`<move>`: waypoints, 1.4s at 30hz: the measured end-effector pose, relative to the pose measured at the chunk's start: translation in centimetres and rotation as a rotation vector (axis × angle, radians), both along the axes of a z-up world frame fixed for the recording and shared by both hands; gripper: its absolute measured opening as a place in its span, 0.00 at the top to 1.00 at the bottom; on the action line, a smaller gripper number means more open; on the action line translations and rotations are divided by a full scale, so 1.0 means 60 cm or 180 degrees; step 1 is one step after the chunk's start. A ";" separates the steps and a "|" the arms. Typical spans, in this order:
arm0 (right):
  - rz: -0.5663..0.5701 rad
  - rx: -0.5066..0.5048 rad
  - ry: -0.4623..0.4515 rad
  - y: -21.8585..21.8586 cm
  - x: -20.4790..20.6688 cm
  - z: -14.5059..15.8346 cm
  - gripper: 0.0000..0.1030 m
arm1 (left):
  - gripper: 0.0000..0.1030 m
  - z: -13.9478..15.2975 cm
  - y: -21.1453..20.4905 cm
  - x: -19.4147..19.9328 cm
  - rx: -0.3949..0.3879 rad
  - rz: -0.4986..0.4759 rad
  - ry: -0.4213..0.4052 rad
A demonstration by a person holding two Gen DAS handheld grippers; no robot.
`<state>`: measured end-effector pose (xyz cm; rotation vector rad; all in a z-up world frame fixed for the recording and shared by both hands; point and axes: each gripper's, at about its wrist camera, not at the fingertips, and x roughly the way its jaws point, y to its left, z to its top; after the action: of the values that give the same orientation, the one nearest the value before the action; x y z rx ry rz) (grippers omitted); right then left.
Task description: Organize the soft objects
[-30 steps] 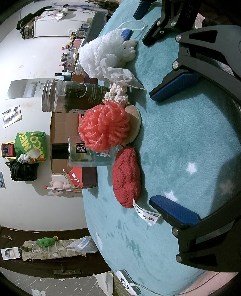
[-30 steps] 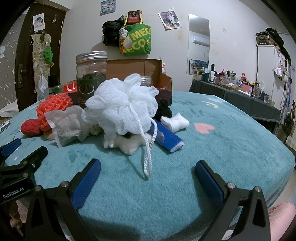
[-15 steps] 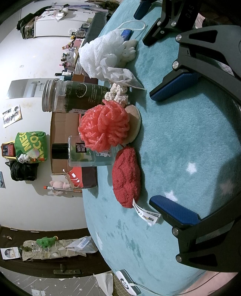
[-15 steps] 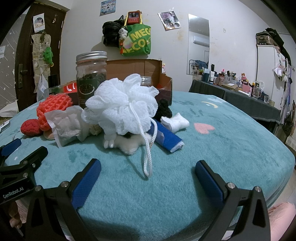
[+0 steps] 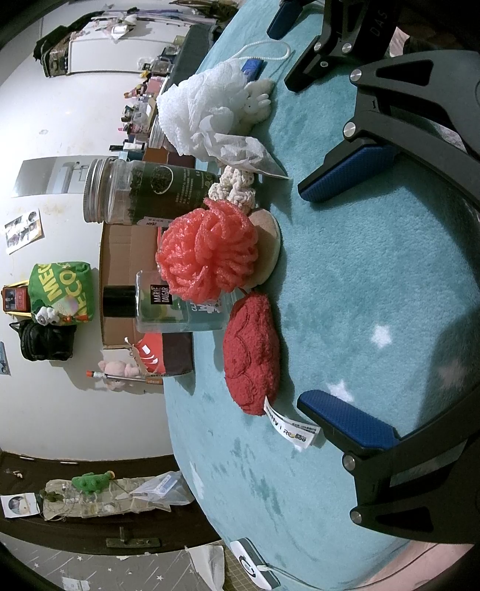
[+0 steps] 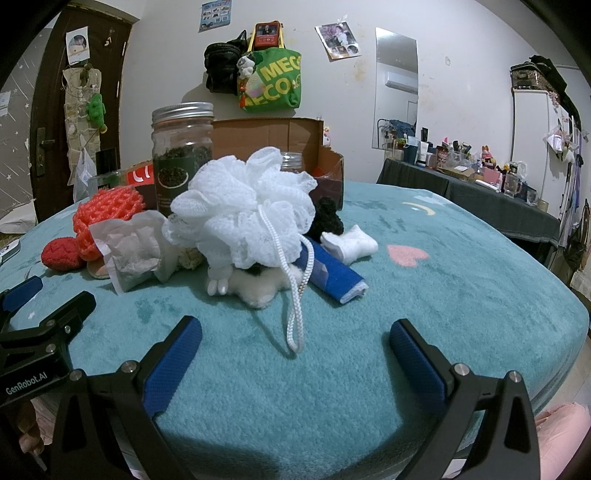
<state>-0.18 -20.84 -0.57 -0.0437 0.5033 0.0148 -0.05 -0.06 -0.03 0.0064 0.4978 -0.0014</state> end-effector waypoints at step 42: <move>0.0490 0.0277 -0.0190 -0.016 0.072 0.110 0.00 | 0.00 0.132 -0.006 0.052 0.0041 -0.0467 -0.0188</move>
<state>4.17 -21.81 6.05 0.0024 0.4384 0.1856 3.05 -0.41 7.87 0.0555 0.4374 -0.1412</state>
